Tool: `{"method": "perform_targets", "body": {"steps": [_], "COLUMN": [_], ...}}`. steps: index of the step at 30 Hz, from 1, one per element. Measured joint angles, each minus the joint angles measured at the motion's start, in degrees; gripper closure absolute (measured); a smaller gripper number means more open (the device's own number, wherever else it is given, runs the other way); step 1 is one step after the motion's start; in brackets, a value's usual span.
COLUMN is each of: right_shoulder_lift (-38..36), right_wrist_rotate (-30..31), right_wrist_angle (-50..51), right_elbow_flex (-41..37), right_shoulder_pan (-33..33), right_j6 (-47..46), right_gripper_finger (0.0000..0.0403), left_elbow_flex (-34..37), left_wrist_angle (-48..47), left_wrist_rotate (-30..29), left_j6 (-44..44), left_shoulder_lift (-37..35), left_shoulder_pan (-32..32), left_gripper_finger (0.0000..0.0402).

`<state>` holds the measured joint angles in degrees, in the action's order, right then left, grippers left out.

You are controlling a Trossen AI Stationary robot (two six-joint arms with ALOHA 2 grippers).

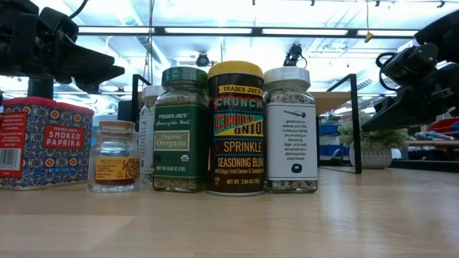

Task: Shelf spices

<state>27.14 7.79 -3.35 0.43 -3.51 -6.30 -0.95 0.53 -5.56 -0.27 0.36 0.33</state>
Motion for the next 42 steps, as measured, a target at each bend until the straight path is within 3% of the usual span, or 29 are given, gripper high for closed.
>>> {"method": "perform_targets", "body": {"steps": [24, 29, 36, 42], "right_shoulder_lift": [0.0, 0.0, 0.0, 0.0], "right_wrist_rotate": [0.0, 0.0, 0.0, 0.0], "right_wrist_angle": [0.0, 0.0, 0.0, 0.0], "right_elbow_flex": [0.0, 0.0, 0.0, 0.0], "right_shoulder_pan": [0.0, 0.0, 0.0, 0.0], "right_j6": [0.0, 0.0, 0.0, 0.0], "right_gripper_finger": [0.0339, 0.0339, 0.0339, 0.0339], "left_elbow_flex": [0.0, 0.0, 0.0, 0.0], "left_wrist_angle": [1.3, 4.3, 10.0, 12.2], "left_wrist_rotate": [0.0, -0.1, -6.4, -6.9], "left_j6": [-0.1, -6.2, -7.4, -7.8], "left_shoulder_lift": [0.0, 0.0, 0.0, 0.0], "left_shoulder_pan": [0.0, 0.0, 0.0, 0.0], "left_gripper_finger": [0.0182, 0.0182, 0.0182, 0.0182]}}
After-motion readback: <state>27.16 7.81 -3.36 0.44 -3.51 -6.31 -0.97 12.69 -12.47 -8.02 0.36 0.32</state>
